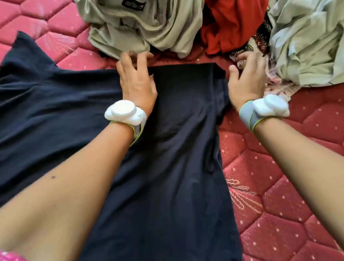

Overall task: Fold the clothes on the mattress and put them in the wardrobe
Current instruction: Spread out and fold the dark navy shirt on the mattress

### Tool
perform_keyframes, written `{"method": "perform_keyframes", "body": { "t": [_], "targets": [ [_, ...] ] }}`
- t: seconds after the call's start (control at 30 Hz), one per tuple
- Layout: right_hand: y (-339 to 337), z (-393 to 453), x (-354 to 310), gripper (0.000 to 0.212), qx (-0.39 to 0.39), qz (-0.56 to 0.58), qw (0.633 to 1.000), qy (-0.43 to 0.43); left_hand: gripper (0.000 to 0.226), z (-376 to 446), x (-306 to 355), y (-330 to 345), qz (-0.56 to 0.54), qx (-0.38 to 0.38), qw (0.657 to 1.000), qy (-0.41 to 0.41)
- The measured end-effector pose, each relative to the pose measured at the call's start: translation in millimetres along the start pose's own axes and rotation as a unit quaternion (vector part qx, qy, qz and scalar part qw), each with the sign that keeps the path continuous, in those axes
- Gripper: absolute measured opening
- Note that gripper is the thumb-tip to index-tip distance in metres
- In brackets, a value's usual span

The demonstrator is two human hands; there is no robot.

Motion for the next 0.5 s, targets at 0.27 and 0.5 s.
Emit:
{"method": "perform_keyframes", "body": {
  "t": [0.27, 0.5],
  "targets": [
    [-0.2, -129.3, -1.5, 0.056, -0.077, -0.164, 0.977, 0.113, 0.025, -134.6, 20.0, 18.8, 0.028, -0.1, 0.988, 0.115],
    [18.1, -124.9, -17.8, 0.025, -0.25, 0.133, 0.958, 0.054, 0.06, -188.0, 11.3, 25.4, 0.064, -0.145, 0.985, 0.064]
  ]
}}
Point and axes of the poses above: each hand's wrist, its own z-axis towards the middle knuckle, its own y-axis out of the palm, x = y × z, the point moved 5 cm from there along z, towards the middle knuckle, and after that the axes turned 10 degrees about -z, right-handed, at the moved point
